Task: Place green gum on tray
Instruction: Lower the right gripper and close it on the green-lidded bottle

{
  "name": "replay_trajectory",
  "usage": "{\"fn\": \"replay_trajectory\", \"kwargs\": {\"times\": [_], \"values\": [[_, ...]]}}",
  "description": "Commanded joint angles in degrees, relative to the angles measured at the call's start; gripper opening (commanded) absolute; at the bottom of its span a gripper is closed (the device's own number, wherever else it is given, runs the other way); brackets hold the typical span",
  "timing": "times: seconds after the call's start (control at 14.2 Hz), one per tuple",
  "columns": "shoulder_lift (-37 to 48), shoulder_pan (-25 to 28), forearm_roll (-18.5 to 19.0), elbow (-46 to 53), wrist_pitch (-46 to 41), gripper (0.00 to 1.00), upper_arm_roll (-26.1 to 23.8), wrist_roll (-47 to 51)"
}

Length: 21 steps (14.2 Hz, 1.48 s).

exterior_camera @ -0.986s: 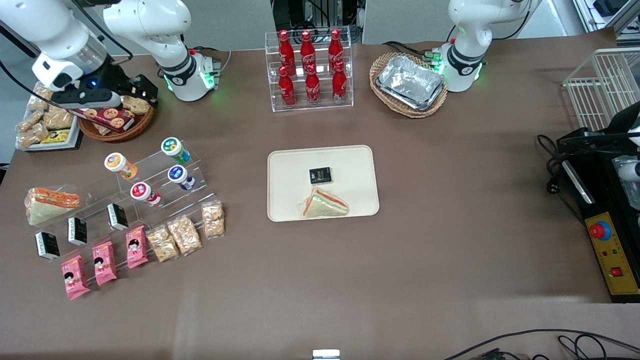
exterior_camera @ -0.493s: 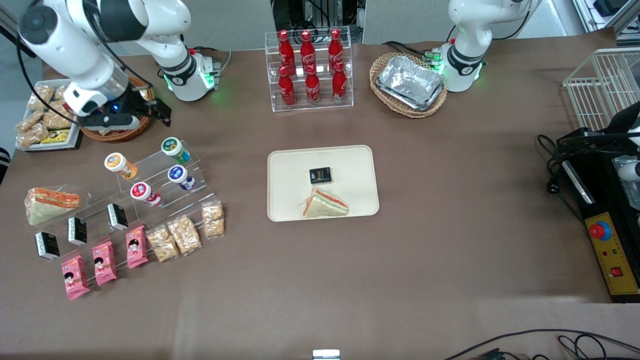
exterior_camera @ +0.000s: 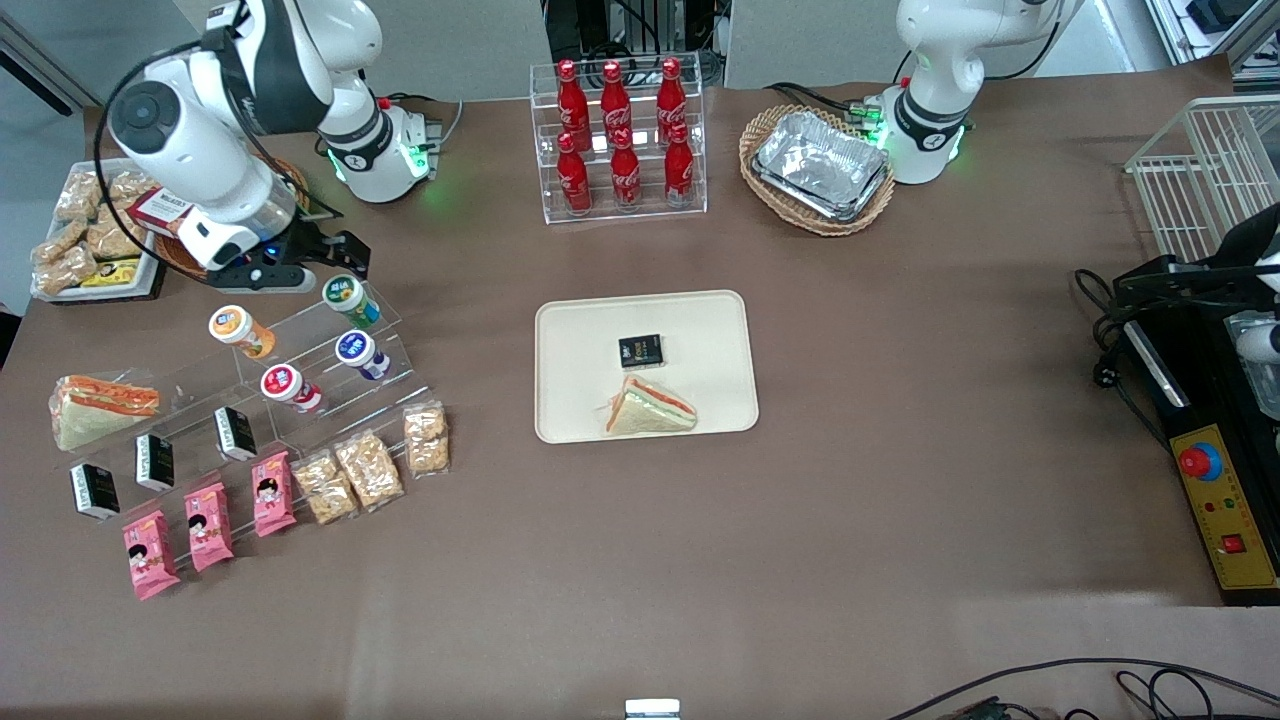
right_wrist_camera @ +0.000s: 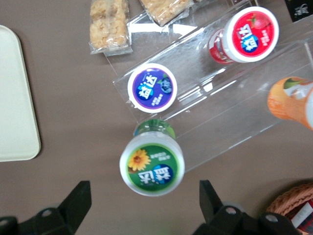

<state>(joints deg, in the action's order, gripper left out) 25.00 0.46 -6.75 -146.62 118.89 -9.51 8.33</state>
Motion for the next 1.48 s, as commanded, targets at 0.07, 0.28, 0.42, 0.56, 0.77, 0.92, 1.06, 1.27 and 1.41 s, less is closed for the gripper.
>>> {"fn": "replay_trajectory", "kwargs": {"times": [0.07, 0.28, 0.42, 0.56, 0.77, 0.92, 1.06, 1.27, 1.41], "values": [[-0.5, -0.1, -1.2, -2.6, 4.5, 0.98, -2.2, 1.4], [-0.5, -0.1, -1.2, -4.5, 7.1, 0.98, -2.2, 1.3], [-0.5, -0.1, -1.2, -5.0, 7.7, 0.97, -2.2, 1.3], [-0.5, -0.1, -1.2, -5.0, 7.8, 0.9, -2.2, 1.3], [-1.2, -0.1, -1.2, -5.0, 8.7, 0.75, -2.1, 1.3], [-1.8, -0.2, -1.2, -4.9, 9.8, 0.67, -2.1, 1.2], [-2.1, -0.3, -1.2, -4.9, 10.2, 0.51, -2.1, 1.2], [-2.1, -0.6, -1.2, -4.5, 10.3, 0.35, -1.8, 0.5], [-0.8, -0.6, -1.2, -4.1, 9.0, 0.28, -1.4, 0.3]]}}
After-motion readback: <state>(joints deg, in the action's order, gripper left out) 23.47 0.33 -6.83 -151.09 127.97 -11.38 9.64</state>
